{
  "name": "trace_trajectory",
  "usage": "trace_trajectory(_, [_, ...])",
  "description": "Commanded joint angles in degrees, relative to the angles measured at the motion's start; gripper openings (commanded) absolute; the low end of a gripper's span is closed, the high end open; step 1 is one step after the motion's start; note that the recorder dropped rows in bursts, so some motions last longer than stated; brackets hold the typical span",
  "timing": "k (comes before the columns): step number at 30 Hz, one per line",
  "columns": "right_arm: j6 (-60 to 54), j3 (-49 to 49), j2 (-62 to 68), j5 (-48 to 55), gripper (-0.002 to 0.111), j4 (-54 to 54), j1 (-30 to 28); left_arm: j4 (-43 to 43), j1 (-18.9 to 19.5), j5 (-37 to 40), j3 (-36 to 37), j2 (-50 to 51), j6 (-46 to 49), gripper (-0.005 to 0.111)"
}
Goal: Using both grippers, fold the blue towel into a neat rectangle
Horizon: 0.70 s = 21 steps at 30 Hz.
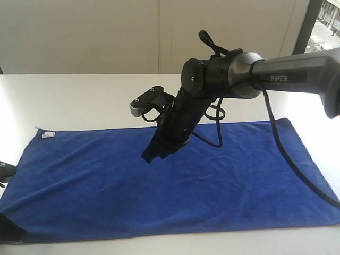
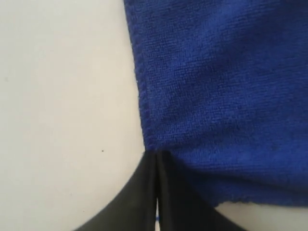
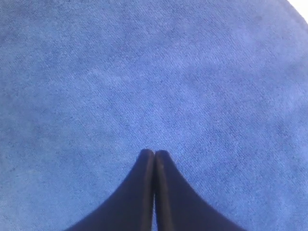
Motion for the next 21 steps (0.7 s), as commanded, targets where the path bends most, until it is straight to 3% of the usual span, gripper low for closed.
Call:
trace_trajectory(1, [0.2,0.2,-0.7,-0.3,0.000,-0.6,-0.6,-1.0,0.3,2.6,0.7,-1.4,-0.3,0.000])
trace_trajectory(8, [6.9,0.2,-3.4,-2.1,0.000,-7.1,-2.6,-6.7,0.3,1.6,-3.0,-8.8,1.1,0.000])
trace_trajectory(13, [6.9,0.2,-5.0,-2.1,0.000,-7.3,-7.6,-7.8,0.3,-5.0,-7.4,-13.4,5.9,0.000])
trace_trajectory(21, [8.0,0.2,-5.0,2.8,0.000,-7.3,-19.1,-7.1,7.4,-5.1,-21.8,0.3,16.5,0.000])
